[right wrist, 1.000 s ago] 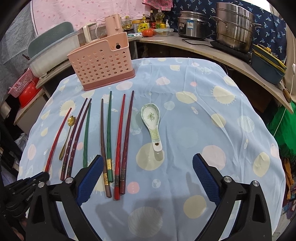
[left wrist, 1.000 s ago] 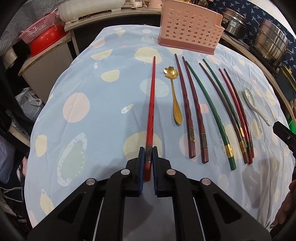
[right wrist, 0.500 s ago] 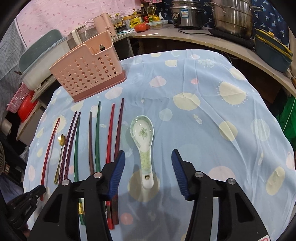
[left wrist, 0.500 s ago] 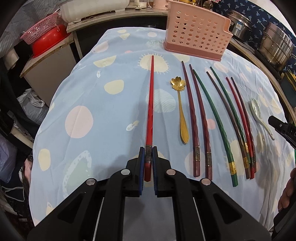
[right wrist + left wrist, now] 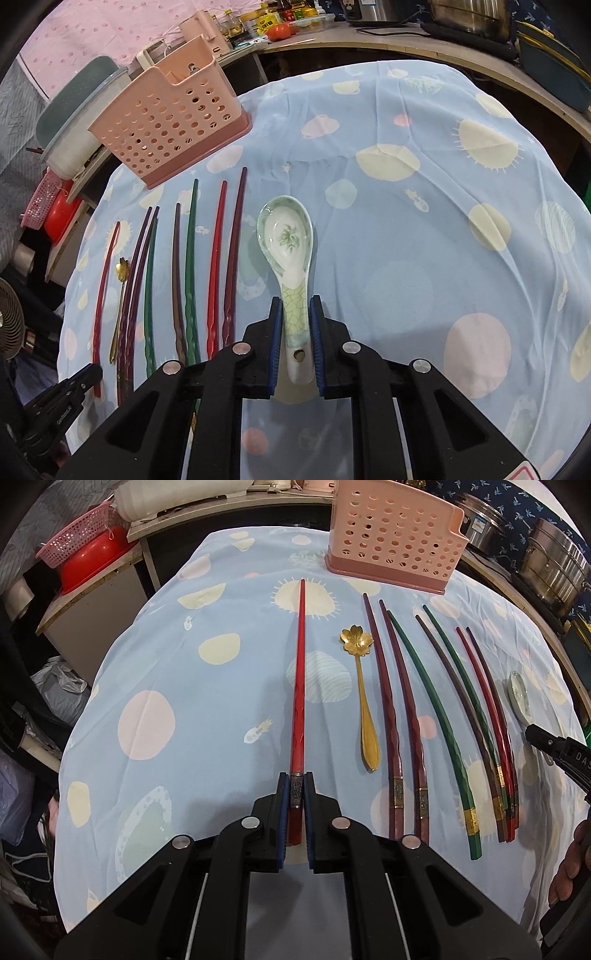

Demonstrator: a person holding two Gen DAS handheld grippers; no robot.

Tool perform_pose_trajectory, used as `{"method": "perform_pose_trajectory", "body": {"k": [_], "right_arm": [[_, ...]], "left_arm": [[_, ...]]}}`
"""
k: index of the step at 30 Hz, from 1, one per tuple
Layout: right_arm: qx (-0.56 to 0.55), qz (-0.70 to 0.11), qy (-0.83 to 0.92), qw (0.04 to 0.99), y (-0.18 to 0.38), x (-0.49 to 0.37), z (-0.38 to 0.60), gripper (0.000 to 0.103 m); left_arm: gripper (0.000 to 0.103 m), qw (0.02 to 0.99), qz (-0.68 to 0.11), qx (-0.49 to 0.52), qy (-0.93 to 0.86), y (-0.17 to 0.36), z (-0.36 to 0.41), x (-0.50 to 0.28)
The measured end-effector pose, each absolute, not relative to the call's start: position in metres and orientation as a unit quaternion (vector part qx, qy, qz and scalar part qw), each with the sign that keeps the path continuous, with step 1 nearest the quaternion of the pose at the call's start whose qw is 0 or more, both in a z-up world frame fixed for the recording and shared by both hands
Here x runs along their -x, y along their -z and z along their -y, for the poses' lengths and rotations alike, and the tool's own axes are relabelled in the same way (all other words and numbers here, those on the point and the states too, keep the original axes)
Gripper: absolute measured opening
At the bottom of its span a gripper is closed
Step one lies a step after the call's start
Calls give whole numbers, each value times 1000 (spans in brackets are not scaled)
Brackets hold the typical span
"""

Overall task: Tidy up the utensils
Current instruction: 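Grasp the single red chopstick with the left tool while the right tool grasps the white ceramic spoon, then lift the red chopstick with the left tool while the right tool carries the white spoon toward the pink basket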

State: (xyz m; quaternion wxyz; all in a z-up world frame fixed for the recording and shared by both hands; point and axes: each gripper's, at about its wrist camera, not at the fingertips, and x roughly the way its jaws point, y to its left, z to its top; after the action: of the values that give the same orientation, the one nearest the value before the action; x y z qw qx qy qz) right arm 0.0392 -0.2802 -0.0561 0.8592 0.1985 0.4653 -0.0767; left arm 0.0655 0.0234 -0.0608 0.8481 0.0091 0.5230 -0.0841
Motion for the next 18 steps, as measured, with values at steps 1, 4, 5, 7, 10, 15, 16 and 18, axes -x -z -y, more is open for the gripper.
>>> {"method": "perform_pose_trajectory", "body": {"k": [1,4,5,7,10,15,16,18], "right_arm": [[-199,-465,76,859,56,-40,280,14],[-212,-459,75,859,54,-37,283,17],[-218,-458,75,858,54,-37,285,17],[-232,-456,71,857,54,-36,288,17],[-241,-450,67,857,51,-35,290,17],[-235,-454,63,857,51,-37,289,17],[-236,-457,62,856,53,-37,288,16],[-238,-458,62,854,55,-36,288,13]], "left_arm": [[7,848,-523,-9,84,61,-23,-66],[7,849,-522,-10,84,61,-23,-66],[7,849,-522,-11,84,61,-23,-66],[7,849,-521,-11,85,61,-23,-66],[7,849,-521,-12,84,61,-23,-65],[7,850,-520,-15,83,61,-22,-65],[7,850,-520,-15,82,61,-22,-66],[7,850,-520,-15,83,61,-22,-65]]}}
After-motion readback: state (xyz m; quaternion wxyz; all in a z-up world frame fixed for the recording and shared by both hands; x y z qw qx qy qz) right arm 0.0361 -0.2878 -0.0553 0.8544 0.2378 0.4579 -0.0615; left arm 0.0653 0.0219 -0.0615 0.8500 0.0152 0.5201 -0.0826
